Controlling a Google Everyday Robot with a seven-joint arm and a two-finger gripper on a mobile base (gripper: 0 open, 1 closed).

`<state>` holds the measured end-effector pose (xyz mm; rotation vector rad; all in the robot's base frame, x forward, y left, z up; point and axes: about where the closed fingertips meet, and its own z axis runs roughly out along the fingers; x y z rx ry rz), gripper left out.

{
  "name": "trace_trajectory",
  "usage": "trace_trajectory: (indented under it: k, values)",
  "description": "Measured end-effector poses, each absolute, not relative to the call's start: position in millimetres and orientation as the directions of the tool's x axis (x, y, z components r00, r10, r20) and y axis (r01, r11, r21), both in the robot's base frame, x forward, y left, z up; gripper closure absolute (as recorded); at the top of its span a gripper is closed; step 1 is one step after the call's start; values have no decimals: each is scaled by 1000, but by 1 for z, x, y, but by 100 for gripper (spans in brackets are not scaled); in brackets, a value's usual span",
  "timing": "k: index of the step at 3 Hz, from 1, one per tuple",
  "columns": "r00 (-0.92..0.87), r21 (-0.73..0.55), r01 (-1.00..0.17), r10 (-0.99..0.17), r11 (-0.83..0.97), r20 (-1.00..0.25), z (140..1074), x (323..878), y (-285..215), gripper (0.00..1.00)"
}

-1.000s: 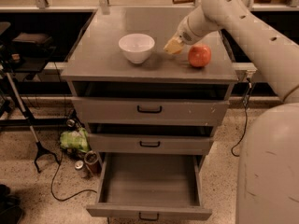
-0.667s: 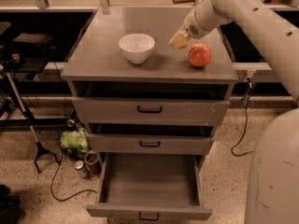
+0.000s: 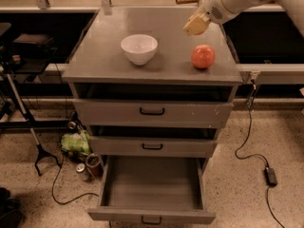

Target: Place orange into bottom drawer

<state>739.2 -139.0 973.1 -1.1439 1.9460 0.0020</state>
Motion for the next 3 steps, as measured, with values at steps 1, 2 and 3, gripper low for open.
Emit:
trace_trajectory:
  k: [1,2,3]
  values:
    - [-171,-377,-741,-699,556,-695,988,707,-141,100]
    - [-114,-333,-794,-663,508,-740,989,676,-134,100]
    - [-67,-289,-845,-624,450,-778,987,648,-126,100]
